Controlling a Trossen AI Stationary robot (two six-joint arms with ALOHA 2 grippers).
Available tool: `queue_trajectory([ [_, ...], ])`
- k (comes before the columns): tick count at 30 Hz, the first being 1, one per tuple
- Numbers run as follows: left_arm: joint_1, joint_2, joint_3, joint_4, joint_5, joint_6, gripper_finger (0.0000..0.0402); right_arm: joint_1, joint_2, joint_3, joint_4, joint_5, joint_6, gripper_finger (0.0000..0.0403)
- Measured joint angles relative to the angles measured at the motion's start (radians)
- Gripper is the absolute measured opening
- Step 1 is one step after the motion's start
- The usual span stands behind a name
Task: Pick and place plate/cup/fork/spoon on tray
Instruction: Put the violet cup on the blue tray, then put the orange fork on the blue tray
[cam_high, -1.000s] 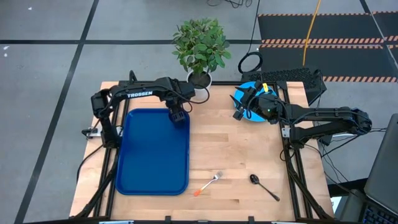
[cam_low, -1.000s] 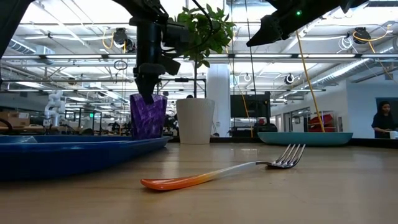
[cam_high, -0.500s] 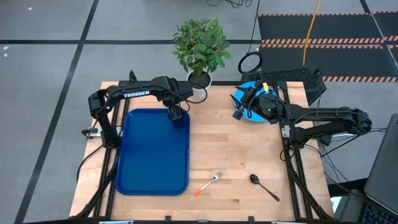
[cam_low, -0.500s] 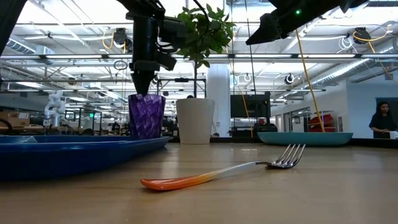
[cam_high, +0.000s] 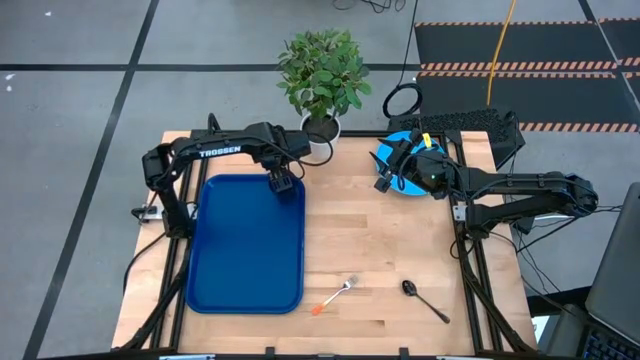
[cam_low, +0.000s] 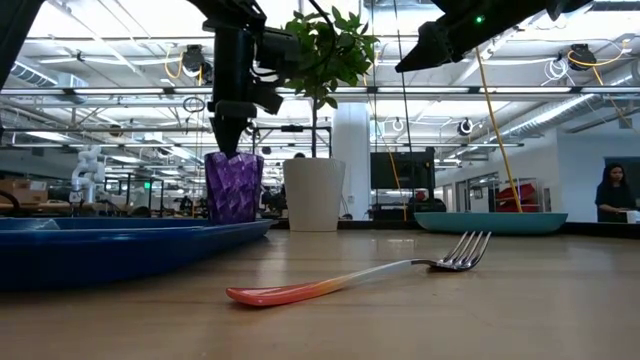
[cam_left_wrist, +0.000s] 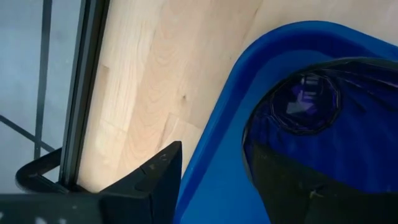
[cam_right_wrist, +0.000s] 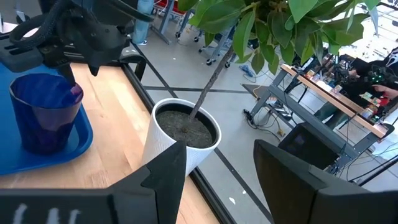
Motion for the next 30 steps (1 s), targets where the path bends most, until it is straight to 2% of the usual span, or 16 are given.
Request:
queue_trajectory([
  [6,0.000,0.000,0.034,-0.021,0.000,0.000,0.0193,0.000,0.000,0.000,0.000,0.000,0.000,0.0183],
  [13,-0.060,-0.073,0.167,-0.084,0.006,-0.013,0.0189,0.000,0.000,0.000,0.008,0.000,0.000,0.0183],
  [17,-0.123,-0.165,0.184,-0.093,0.094,-0.015,0.0188,0.000,0.000,0.000,0.008,0.000,0.000,0.0183],
  [20,-0.198,-0.224,0.159,-0.141,0.141,-0.058,0.0188,0.000,0.000,0.000,0.002,0.000,0.000,0.0183],
  [25,-0.349,-0.258,0.037,-0.191,0.128,-0.142,0.0188,0.000,0.000,0.000,-0.004,-0.015,0.029,0.0183],
  [30,-0.472,-0.258,-0.143,-0.149,0.106,-0.161,0.0188,0.002,0.019,0.001,-0.022,-0.245,0.145,0.0183],
])
